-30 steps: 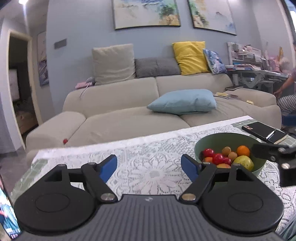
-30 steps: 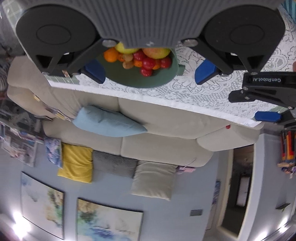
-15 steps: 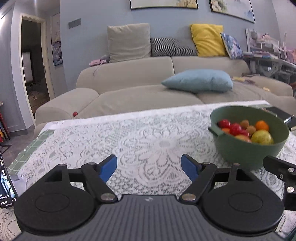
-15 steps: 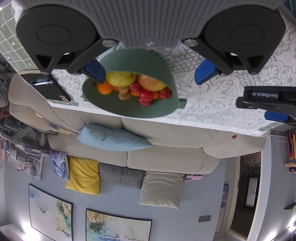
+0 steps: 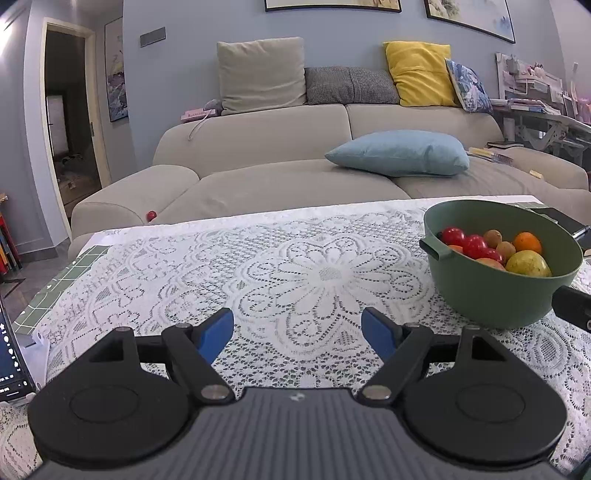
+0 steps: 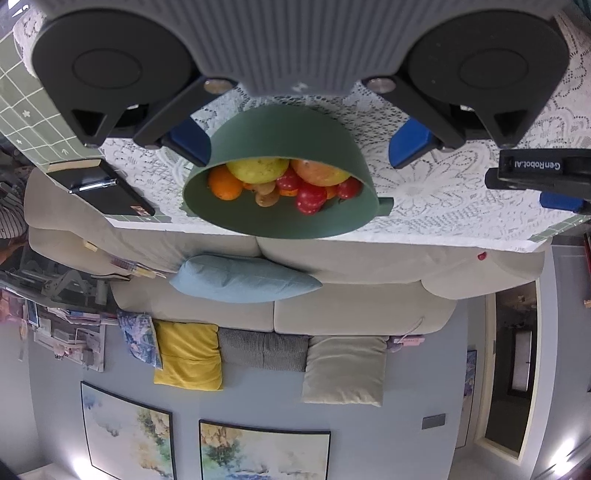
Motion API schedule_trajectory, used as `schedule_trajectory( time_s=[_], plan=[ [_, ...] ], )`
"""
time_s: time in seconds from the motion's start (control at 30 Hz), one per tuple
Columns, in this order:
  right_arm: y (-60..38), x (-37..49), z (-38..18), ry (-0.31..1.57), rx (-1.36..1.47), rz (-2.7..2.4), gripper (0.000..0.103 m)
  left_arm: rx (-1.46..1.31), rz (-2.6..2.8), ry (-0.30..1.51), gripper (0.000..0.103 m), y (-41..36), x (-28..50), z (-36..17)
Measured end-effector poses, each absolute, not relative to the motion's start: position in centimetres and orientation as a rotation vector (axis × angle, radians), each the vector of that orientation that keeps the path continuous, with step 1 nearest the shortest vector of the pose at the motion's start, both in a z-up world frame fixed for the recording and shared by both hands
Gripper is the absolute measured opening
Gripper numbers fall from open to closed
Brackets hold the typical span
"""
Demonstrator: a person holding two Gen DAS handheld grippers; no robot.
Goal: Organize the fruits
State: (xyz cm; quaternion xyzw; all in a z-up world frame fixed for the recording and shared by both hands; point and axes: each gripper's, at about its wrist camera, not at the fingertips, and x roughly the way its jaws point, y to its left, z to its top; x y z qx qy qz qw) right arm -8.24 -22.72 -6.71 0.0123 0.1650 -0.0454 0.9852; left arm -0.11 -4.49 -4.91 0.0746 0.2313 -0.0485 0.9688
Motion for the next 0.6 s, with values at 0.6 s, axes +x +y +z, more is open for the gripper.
schedule_trajectory(
  time_s=[0.6],
  plan=[
    [-23.07,-8.27,-6.66,0.323,0.039,-0.076,0.099,0.146,-0.090,0.466,0.092,-4.24,-0.28,-4.76]
  ],
)
